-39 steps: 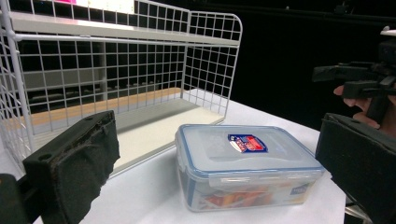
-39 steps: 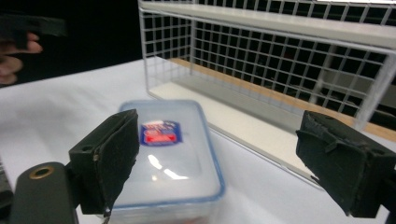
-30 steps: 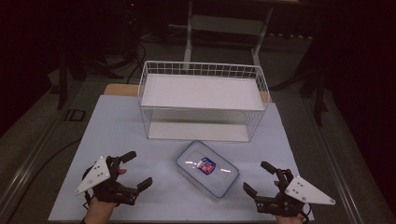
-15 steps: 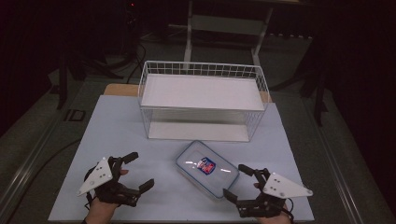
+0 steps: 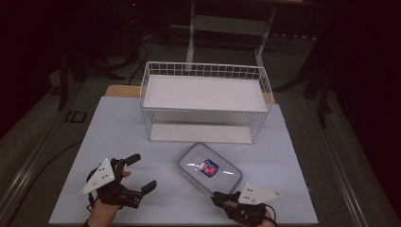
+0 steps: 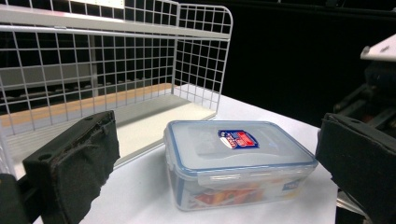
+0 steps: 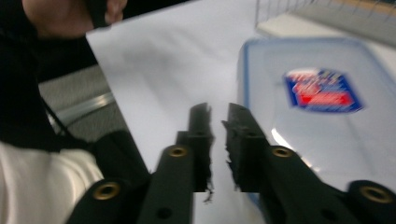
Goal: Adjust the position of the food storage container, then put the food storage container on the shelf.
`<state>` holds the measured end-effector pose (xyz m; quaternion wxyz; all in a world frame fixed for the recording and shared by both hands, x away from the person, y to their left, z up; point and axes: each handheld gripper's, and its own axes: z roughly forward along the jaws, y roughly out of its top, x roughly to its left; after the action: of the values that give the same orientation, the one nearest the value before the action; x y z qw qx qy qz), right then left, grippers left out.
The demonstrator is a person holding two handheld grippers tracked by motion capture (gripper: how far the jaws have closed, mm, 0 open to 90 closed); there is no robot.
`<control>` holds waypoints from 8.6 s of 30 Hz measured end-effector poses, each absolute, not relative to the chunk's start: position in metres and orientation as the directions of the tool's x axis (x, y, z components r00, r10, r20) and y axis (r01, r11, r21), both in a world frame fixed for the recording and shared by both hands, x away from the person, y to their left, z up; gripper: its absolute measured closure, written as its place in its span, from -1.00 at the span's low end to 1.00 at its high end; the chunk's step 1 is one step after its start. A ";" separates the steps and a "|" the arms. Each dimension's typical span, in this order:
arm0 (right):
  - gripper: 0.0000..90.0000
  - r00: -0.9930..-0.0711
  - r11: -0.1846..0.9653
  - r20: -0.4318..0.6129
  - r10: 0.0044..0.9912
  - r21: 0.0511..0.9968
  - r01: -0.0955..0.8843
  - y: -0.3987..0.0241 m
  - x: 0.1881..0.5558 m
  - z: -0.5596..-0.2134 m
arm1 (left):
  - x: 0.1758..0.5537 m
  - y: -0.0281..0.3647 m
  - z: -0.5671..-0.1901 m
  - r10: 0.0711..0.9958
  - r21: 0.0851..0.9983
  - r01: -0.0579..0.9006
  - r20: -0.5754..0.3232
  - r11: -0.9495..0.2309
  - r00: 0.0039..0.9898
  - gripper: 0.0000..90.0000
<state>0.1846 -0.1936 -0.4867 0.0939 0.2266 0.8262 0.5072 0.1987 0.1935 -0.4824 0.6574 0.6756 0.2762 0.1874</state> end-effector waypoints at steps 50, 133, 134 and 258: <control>1.00 -0.755 0.475 -0.024 0.655 0.790 0.387 -0.230 0.228 -0.503 | 0.197 0.188 -0.487 0.606 0.990 0.142 -0.110 -0.005 0.788 -1.00; -0.79 -0.704 0.291 -0.049 0.708 0.929 0.228 -0.274 0.266 -0.438 | 0.351 0.088 -0.492 0.518 0.652 0.755 -0.624 -0.069 0.586 -1.00; -0.79 -0.707 0.292 -0.045 0.706 0.927 0.233 -0.274 0.266 -0.439 | 0.352 0.088 -0.496 0.523 0.620 0.782 -0.646 -0.065 0.556 -1.00; 0.10 -0.723 0.089 0.390 0.570 0.846 0.526 -0.266 0.351 -0.316 | 0.347 0.138 -0.320 0.511 0.779 0.616 -0.486 -0.114 0.709 0.28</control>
<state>0.3508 -0.2656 -0.3165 0.0195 0.3716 0.7377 0.5632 0.3472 0.1385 -0.3197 0.5476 0.7446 0.3786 -0.0481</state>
